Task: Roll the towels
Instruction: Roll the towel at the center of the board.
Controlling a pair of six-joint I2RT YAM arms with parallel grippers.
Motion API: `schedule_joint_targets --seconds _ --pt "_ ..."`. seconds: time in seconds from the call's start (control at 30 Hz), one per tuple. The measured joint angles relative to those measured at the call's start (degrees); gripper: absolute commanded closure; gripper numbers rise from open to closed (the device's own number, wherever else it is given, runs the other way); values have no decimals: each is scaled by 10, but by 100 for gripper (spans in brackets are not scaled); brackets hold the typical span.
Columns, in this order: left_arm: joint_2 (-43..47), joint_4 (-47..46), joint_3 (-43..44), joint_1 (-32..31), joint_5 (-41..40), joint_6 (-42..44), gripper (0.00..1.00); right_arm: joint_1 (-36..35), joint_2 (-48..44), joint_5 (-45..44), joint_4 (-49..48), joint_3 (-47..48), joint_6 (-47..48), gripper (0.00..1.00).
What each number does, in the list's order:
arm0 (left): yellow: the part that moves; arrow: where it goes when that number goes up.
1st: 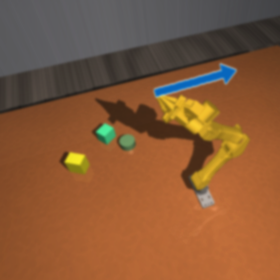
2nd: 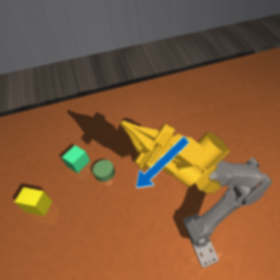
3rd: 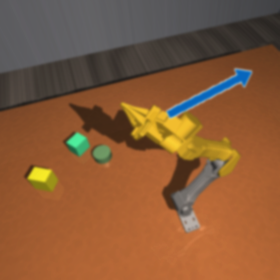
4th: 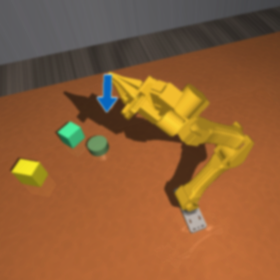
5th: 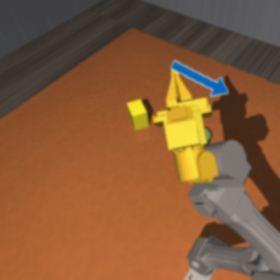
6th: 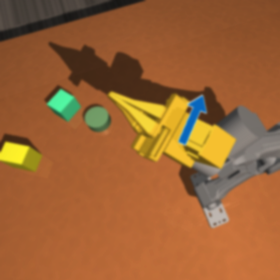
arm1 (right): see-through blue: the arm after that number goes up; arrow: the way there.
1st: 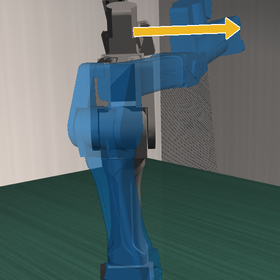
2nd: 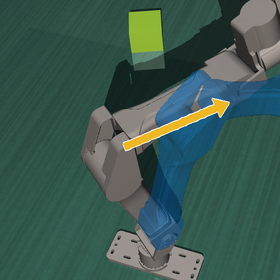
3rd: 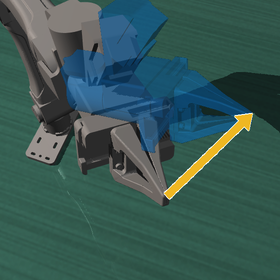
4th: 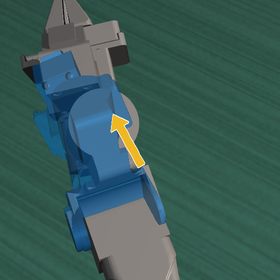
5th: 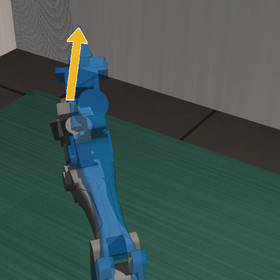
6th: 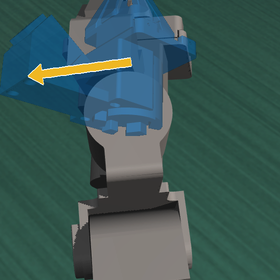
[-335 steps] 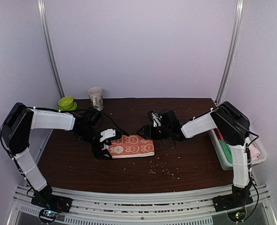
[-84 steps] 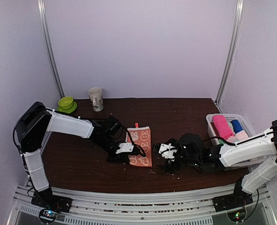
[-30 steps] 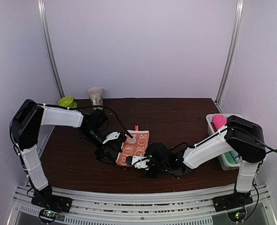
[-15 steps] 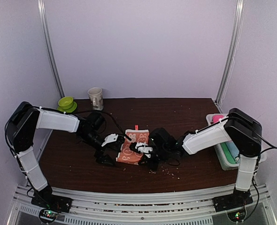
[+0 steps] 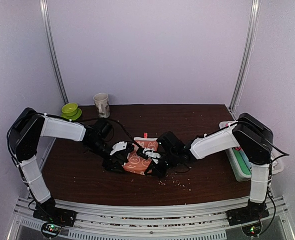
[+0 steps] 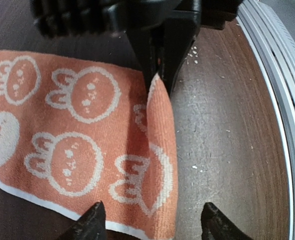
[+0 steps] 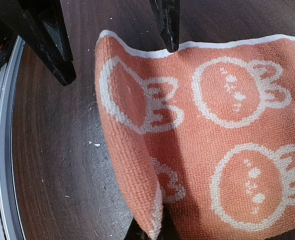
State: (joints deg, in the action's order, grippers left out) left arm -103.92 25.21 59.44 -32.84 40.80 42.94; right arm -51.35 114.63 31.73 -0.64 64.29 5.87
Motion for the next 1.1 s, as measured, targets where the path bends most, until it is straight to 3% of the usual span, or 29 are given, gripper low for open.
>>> schedule_joint_targets --seconds 0.17,0.37,0.6,0.83,1.1 --pt "-26 3 13 0 -15 -23 78 7 6 19 10 8 -12 100" --pt "-51 19 49 0 -16 -50 99 13 10 39 17 14 -23 100" --pt "-87 64 76 0 -5 -62 100 33 24 83 37 29 -50 100" --pt "-95 79 81 0 9 -69 100 60 36 141 34 30 -100 81" --pt "-115 94 99 4 17 -84 100 79 37 172 36 30 -134 77"
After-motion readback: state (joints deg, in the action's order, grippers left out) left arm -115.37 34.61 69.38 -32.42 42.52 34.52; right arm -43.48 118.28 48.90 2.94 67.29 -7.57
